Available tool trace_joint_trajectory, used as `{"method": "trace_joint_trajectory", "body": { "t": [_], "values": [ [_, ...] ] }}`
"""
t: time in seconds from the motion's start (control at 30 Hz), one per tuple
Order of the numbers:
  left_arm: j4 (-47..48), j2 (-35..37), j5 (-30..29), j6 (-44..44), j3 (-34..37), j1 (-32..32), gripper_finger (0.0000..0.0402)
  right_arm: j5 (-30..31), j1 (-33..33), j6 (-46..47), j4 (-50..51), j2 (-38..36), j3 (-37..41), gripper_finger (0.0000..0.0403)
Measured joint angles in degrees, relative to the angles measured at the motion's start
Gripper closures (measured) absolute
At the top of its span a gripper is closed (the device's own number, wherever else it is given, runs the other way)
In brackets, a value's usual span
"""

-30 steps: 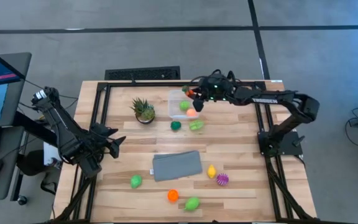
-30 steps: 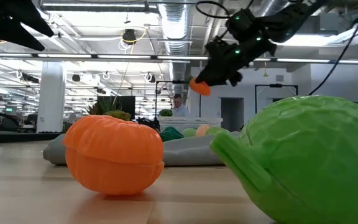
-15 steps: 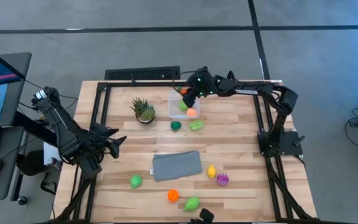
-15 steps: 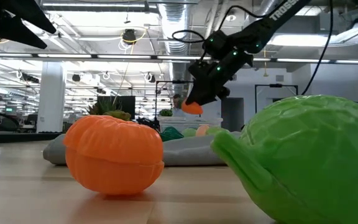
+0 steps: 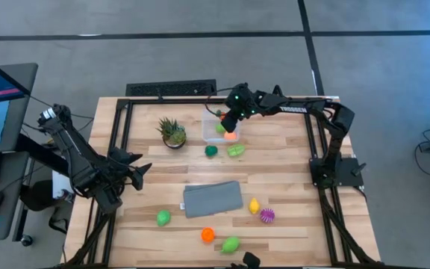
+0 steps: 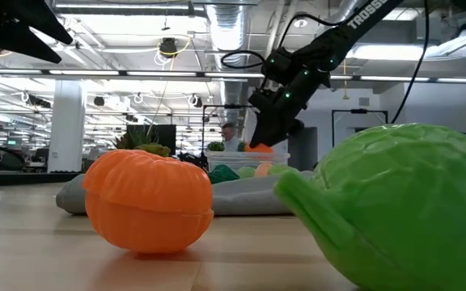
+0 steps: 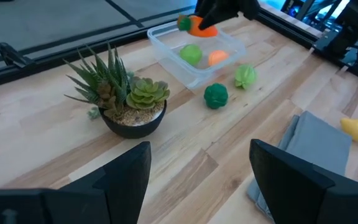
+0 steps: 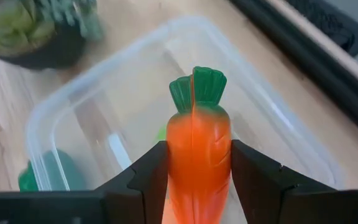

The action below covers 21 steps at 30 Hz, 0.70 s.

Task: Pick and placing Produce into tupperware
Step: Put the carrot into the bin

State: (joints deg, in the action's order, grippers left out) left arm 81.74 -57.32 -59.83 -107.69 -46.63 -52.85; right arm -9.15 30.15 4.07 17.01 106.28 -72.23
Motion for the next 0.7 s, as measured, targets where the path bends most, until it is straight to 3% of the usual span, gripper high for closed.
{"method": "trace_joint_trajectory", "body": {
  "t": [0.7],
  "values": [
    [-0.2,0.0,-0.2,0.1,0.0,0.0,0.0138,0.2,-0.1,-0.1,2.2,-0.1,0.1,0.0221]
  ]
}}
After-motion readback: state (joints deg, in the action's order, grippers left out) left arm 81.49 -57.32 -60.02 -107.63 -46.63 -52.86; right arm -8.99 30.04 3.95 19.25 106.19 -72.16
